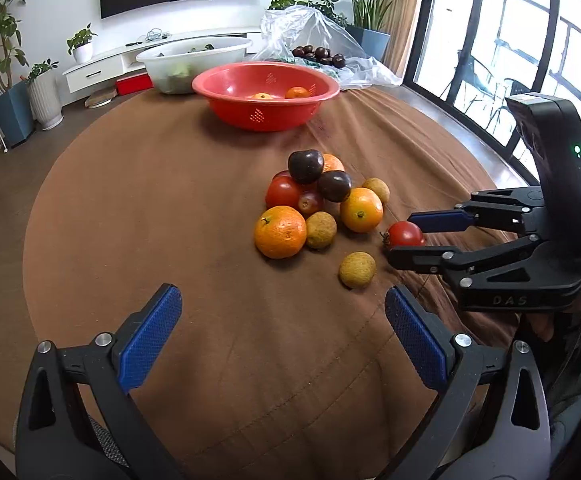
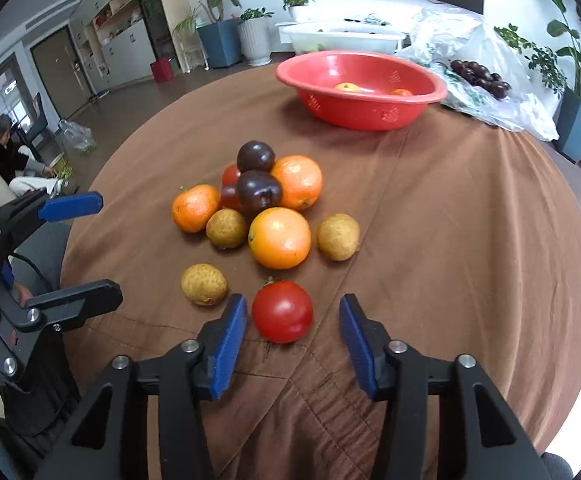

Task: Organize fruits
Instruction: 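Return both tools to the fruit pile and open them, then grasp a red tomato with the right tool while the left tool grasps a yellow-brown fruit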

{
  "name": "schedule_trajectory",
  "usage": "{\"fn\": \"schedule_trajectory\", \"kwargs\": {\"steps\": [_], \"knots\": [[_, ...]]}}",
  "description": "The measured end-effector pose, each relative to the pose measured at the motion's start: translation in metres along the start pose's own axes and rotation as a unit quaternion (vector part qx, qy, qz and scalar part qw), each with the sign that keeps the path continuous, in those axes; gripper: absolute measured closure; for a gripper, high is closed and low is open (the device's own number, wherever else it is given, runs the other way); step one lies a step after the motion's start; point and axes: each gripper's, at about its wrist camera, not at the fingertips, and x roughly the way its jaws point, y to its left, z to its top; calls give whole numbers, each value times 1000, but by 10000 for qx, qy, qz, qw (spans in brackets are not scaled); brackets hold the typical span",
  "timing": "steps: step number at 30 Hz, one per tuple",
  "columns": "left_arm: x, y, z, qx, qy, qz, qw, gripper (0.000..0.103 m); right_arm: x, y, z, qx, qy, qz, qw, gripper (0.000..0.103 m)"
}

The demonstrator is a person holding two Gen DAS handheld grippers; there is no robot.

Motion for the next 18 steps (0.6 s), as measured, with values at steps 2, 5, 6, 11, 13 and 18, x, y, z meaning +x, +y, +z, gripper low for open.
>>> {"fn": "schedule_trajectory", "kwargs": {"steps": [2, 5, 6, 11, 13, 18], "knots": [[1, -1, 0, 10, 20, -21, 10000, 0, 2, 4, -3, -116, 35, -39, 9999, 59], [1, -1, -1, 40, 23, -37, 10000, 0, 3, 7, -5, -214, 19, -109, 9997, 60], [2, -1, 0, 50, 28, -30, 10000, 0, 3, 7, -5, -204, 14, -103, 9997, 61], [7, -4, 4, 124, 33, -50, 9999, 0, 1, 1, -5, -92, -28, -17, 10000, 68], [9, -8, 6, 215, 45, -102, 9997, 0, 0, 0, -5, -69, -41, 6, 10000, 69], [22, -25, 14, 607, 139, -184, 9979, 0, -12, -7, -6, 180, -165, 122, 9996, 69]]}}
